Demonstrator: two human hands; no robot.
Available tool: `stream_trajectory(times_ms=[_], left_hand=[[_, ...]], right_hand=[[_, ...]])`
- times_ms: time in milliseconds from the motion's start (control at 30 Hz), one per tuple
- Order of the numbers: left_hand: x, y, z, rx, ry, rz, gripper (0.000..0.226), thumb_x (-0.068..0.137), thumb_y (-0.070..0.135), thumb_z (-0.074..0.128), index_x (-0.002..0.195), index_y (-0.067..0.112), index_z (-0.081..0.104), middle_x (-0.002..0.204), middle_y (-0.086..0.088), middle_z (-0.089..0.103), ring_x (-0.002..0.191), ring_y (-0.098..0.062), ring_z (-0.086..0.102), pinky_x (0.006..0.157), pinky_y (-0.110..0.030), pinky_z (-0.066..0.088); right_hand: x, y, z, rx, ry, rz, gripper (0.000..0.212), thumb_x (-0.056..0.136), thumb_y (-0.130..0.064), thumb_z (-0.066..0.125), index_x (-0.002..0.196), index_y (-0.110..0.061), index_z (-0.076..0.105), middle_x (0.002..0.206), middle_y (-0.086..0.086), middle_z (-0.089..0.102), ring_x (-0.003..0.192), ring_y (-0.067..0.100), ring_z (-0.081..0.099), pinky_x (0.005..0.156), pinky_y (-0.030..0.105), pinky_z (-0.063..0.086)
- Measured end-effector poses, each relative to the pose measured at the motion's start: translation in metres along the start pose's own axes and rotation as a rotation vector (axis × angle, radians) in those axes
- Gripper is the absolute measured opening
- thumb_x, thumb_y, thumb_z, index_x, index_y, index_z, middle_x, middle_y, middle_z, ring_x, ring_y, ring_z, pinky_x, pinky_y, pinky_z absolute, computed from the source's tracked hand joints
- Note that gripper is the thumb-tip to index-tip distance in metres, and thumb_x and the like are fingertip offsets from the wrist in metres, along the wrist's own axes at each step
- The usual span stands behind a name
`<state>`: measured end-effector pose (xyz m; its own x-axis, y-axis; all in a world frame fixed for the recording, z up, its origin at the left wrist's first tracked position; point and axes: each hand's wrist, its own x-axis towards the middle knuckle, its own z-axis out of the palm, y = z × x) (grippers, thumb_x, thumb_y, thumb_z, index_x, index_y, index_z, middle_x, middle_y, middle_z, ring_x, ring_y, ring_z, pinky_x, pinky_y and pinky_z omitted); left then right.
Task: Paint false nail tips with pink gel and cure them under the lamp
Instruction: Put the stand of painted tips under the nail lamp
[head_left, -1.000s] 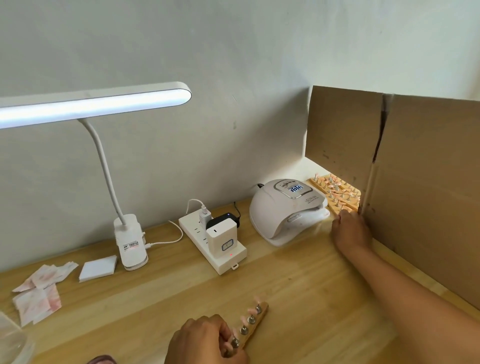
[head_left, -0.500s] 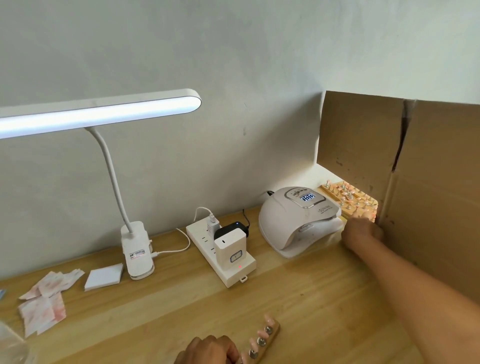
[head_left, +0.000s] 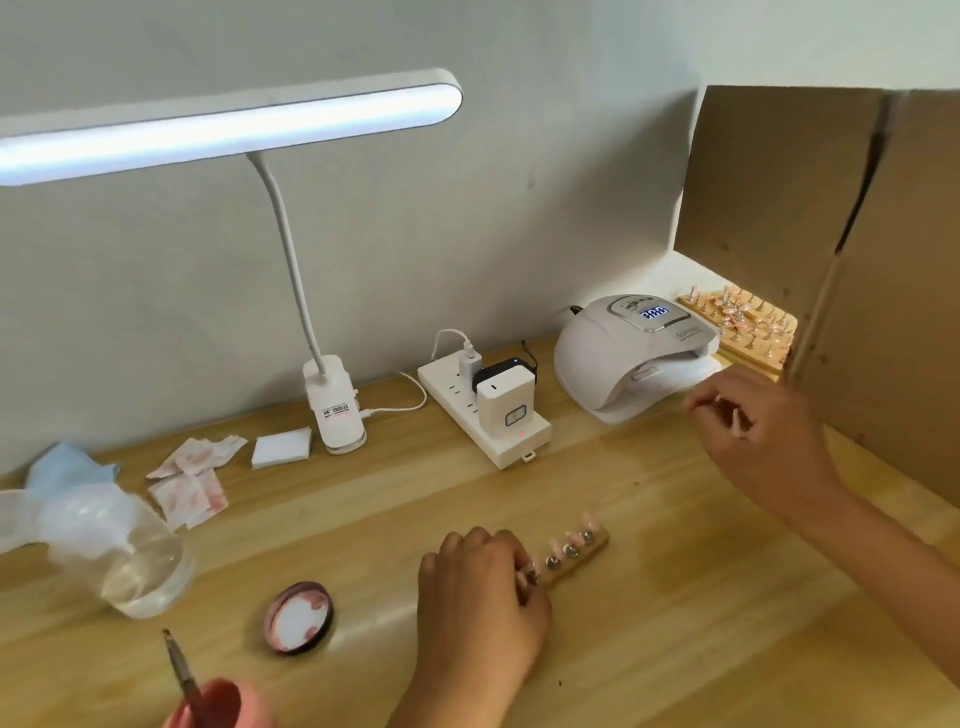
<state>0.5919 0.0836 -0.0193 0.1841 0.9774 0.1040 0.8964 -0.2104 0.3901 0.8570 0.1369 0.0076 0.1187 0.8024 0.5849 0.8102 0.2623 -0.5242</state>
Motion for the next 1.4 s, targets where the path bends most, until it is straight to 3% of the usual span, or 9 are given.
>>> stream_trajectory(times_ms=[167, 267, 400, 633, 767, 1000, 1200, 1267, 1400], left_hand=[[-0.011, -0.005, 0.004, 0.099, 0.079, -0.009, 0.046, 0.089, 0.042, 0.049, 0.134, 0.033, 0.044, 0.123, 0.012, 0.053, 0.12, -0.015, 0.045, 0.098, -0.031, 0.031], [-0.021, -0.016, 0.006, 0.174, 0.089, -0.033, 0.063, 0.088, 0.054, 0.047, 0.144, 0.028, 0.033, 0.131, 0.009, 0.046, 0.124, -0.016, 0.04, 0.101, -0.031, 0.031], [-0.031, -0.022, 0.005, 0.199, 0.113, -0.021, 0.059, 0.089, 0.059, 0.043, 0.139, 0.027, 0.034, 0.129, 0.008, 0.043, 0.122, -0.016, 0.038, 0.101, -0.03, 0.033], [-0.029, -0.007, 0.007, 0.184, 0.089, 0.009, 0.072, 0.086, 0.056, 0.052, 0.147, 0.022, 0.034, 0.126, 0.006, 0.051, 0.117, -0.018, 0.049, 0.097, -0.031, 0.04], [-0.023, -0.002, 0.007, 0.189, 0.15, 0.143, 0.059, 0.03, 0.051, 0.088, 0.076, 0.017, 0.074, 0.068, 0.002, 0.061, 0.059, -0.019, 0.063, 0.048, -0.031, 0.05], [-0.011, -0.007, 0.014, 0.235, 0.217, 0.198, 0.062, 0.007, 0.057, 0.083, 0.054, 0.019, 0.067, 0.058, 0.003, 0.057, 0.062, -0.018, 0.052, 0.042, -0.023, 0.045], [-0.002, -0.016, 0.029, 0.208, 0.32, 0.23, 0.035, 0.04, 0.052, 0.068, 0.05, 0.019, 0.066, 0.05, 0.002, 0.05, 0.052, -0.018, 0.044, 0.038, -0.02, 0.032], [0.002, -0.016, 0.035, 0.266, 0.448, 0.212, 0.005, 0.05, 0.021, 0.061, 0.046, 0.018, 0.062, 0.046, 0.001, 0.045, 0.035, -0.018, 0.042, 0.042, -0.022, 0.022], [0.008, -0.02, 0.045, 0.292, 0.57, 0.198, 0.022, 0.058, 0.014, 0.044, 0.045, 0.019, 0.061, 0.043, 0.002, 0.043, 0.031, -0.016, 0.039, 0.041, -0.022, 0.019]], right_hand=[[-0.022, -0.032, 0.03, 0.073, -0.869, -0.007, 0.065, 0.083, -0.022, 0.072, 0.137, -0.047, 0.043, 0.128, -0.026, 0.047, 0.119, -0.009, 0.043, 0.098, 0.014, 0.038], [-0.023, -0.036, 0.044, -0.035, -0.965, -0.105, 0.063, 0.08, -0.021, 0.074, 0.134, -0.04, 0.048, 0.121, -0.018, 0.048, 0.114, -0.002, 0.042, 0.1, 0.016, 0.037], [-0.023, -0.032, 0.042, -0.041, -0.935, -0.119, 0.03, 0.077, -0.023, 0.076, 0.096, -0.041, 0.062, 0.096, -0.015, 0.057, 0.09, -0.003, 0.049, 0.074, 0.011, 0.04], [0.018, 0.037, -0.008, -0.076, -0.532, 0.258, 0.019, 0.081, -0.011, 0.08, 0.085, -0.027, 0.069, 0.084, -0.002, 0.064, 0.07, 0.009, 0.052, 0.059, 0.024, 0.037], [0.043, 0.074, -0.023, -0.141, -0.443, 0.366, 0.016, 0.081, -0.002, 0.079, 0.083, -0.013, 0.068, 0.083, 0.007, 0.062, 0.072, 0.019, 0.052, 0.061, 0.03, 0.038], [0.064, 0.085, 0.013, -0.143, -0.245, 0.451, 0.015, 0.077, 0.002, 0.078, 0.079, -0.002, 0.063, 0.088, 0.017, 0.068, 0.079, 0.028, 0.058, 0.064, 0.032, 0.033], [0.07, 0.083, 0.06, 0.184, 0.026, 0.731, 0.047, 0.082, 0.01, 0.073, 0.127, 0.008, 0.059, 0.125, 0.026, 0.065, 0.119, 0.038, 0.06, 0.1, 0.036, 0.042], [0.069, 0.082, 0.066, 0.222, 0.167, 0.788, 0.041, 0.083, 0.009, 0.072, 0.122, 0.005, 0.063, 0.123, 0.024, 0.066, 0.118, 0.036, 0.061, 0.1, 0.034, 0.042], [0.062, 0.075, 0.074, 0.182, 0.238, 0.742, 0.018, 0.08, 0.006, 0.07, 0.092, -0.005, 0.061, 0.092, 0.011, 0.064, 0.098, 0.036, 0.063, 0.077, 0.029, 0.036]])
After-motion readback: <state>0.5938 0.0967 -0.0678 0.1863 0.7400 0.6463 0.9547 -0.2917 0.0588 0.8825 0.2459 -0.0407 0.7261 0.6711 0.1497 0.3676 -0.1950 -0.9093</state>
